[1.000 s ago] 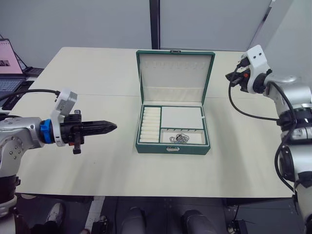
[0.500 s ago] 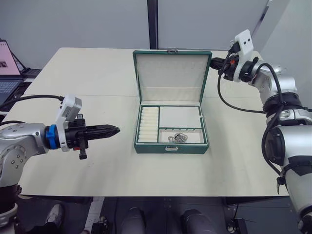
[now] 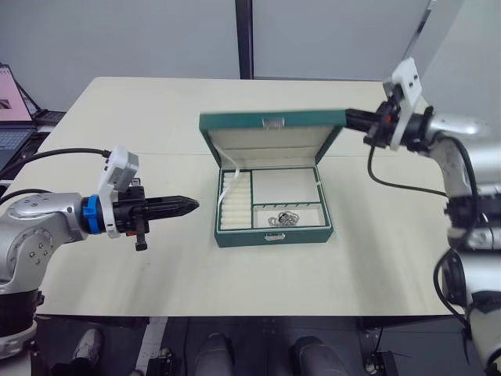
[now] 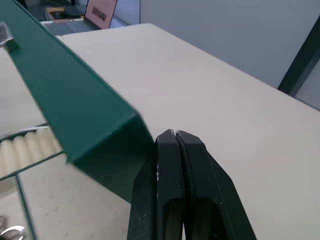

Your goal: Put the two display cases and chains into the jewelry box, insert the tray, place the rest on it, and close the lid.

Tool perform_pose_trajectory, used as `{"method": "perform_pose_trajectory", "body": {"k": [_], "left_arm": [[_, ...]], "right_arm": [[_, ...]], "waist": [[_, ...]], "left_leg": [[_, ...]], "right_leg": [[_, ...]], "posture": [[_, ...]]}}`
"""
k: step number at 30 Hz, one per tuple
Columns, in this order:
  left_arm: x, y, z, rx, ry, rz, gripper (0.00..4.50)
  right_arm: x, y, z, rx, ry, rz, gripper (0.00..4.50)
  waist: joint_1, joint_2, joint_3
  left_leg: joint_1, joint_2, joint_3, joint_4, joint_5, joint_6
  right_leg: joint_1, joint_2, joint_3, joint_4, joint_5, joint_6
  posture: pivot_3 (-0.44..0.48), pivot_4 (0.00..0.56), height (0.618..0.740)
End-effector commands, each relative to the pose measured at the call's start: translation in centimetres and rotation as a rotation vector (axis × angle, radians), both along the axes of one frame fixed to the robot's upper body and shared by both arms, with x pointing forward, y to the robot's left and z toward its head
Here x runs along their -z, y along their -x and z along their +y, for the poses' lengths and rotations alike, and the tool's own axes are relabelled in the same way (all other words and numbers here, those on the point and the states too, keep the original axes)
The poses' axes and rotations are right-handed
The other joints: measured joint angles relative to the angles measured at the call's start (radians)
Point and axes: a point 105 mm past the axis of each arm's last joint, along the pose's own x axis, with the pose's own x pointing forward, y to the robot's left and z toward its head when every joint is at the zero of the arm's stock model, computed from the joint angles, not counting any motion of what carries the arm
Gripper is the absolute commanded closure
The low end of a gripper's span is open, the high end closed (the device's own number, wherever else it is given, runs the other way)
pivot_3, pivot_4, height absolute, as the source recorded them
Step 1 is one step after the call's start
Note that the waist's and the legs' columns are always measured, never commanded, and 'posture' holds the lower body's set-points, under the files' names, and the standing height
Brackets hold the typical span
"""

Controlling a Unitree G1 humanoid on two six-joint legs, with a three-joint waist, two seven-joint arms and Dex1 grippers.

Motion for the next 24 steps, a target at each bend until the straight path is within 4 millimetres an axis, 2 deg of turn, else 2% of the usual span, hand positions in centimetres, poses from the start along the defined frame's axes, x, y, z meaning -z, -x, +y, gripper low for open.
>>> {"method": "perform_pose_trajectory", "body": {"k": [1, 3, 6, 9, 13, 18, 24], "left_arm": [[-1.0, -0.1, 0.3, 0.011, -0.022, -0.041, 4.49], [-0.9, -0.3, 0.3, 0.016, -0.024, -0.037, 4.49], [-0.8, -0.8, 0.3, 0.013, -0.026, -0.041, 4.49], [-0.8, -1.7, 0.7, -0.037, -0.003, -0.041, 4.49], [0.2, -2.4, 2.0, -0.114, -0.065, -0.060, 4.49], [1.3, -2.5, 4.0, -0.221, -0.160, -0.098, 4.49], [1.4, -2.2, 4.6, -0.233, -0.195, -0.154, 4.49]], "right_arm": [[-1.5, 3.6, 0.4, -0.014, -0.009, -0.047, 4.46], [-0.1, 5.6, 0.3, 0.006, 0.005, -0.010, 4.46], [1.4, 7.5, -0.3, 0.058, 0.023, 0.030, 4.46], [2.8, 9.3, -2.2, 0.141, 0.050, 0.080, 4.46], [4.9, 11.4, -4.2, 0.226, 0.079, 0.156, 4.46], [6.9, 13.0, -5.6, 0.313, 0.068, 0.221, 4.46], [7.7, 13.2, -5.9, 0.343, 0.047, 0.238, 4.46]], "waist": [[0.001, 0.000, 0.000], [0.006, 0.000, 0.000], [0.016, 0.000, 0.000], [0.023, 0.000, 0.000], [0.026, -0.001, 0.000], [0.020, -0.001, -0.001], [0.023, -0.002, 0.000]], "left_leg": [[0.000, 0.000, 0.000, 0.000, 0.000, 0.000], [0.000, 0.000, -0.001, 0.000, 0.000, 0.000], [0.000, 0.000, -0.001, 0.000, 0.000, -0.001], [0.000, -0.001, -0.001, 0.000, 0.000, 0.000], [0.000, -0.001, -0.001, 0.000, 0.000, 0.000], [0.000, -0.001, -0.001, 0.000, 0.000, 0.000], [0.000, -0.001, -0.002, 0.000, 0.000, 0.000]], "right_leg": [[0.000, 0.000, 0.000, 0.000, 0.000, 0.000], [0.000, 0.000, 0.000, 0.000, 0.000, 0.000], [0.001, 0.000, 0.000, -0.001, 0.000, 0.000], [0.001, 0.000, 0.000, 0.000, 0.000, 0.000], [0.002, 0.000, 0.000, -0.002, 0.000, 0.000], [0.002, 0.000, 0.000, -0.001, 0.000, 0.000], [0.003, 0.000, 0.000, -0.001, 0.000, 0.000]], "posture": [[0.000, 0.150, 0.740], [0.000, 0.150, 0.740], [0.000, 0.150, 0.740], [0.000, 0.150, 0.740], [0.000, 0.150, 0.740], [0.000, 0.150, 0.740], [0.000, 0.150, 0.740]]}}
